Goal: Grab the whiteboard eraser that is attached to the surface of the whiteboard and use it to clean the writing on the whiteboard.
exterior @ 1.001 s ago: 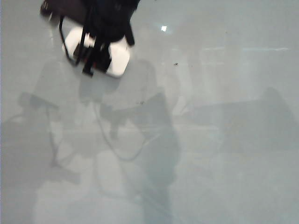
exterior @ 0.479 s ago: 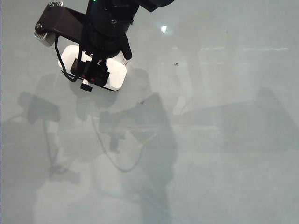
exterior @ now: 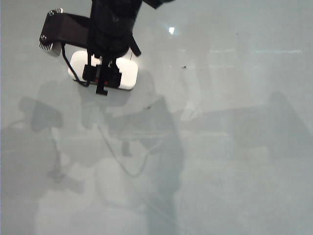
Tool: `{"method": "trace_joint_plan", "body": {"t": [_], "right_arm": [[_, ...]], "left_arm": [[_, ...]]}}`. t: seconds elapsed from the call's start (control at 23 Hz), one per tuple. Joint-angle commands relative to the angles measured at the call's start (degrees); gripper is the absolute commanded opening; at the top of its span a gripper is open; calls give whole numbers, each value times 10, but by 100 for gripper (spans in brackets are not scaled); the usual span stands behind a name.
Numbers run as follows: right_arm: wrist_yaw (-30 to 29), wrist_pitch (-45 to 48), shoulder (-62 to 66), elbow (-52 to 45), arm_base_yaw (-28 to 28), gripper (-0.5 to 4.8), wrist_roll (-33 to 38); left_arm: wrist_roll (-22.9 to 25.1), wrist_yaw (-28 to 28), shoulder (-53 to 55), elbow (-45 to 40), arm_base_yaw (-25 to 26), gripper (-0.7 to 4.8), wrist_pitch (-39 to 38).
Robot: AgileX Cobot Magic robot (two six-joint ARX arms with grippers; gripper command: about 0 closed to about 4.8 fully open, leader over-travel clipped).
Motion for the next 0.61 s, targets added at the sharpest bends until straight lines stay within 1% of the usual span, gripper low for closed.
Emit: {"method": "trace_joint_plan", "body": {"t": [0.04,0.17,0.26,0.39,0.61], "right_arm": [[36,-6,-7,70,11,148,-43],[38,-79,-7,150,27,148,-43],[36,-106,-7,174,33,148,-43],[36,-118,0,175,33,148,-42],[34,-121,66,175,28,148,-33]], "left_arm": [[2,3,0,2,0,-2,5],[2,3,0,2,0,-2,5],[2,3,0,2,0,-2,5],[2,3,0,2,0,-2,5],[2,3,0,2,0,-2,5]]}}
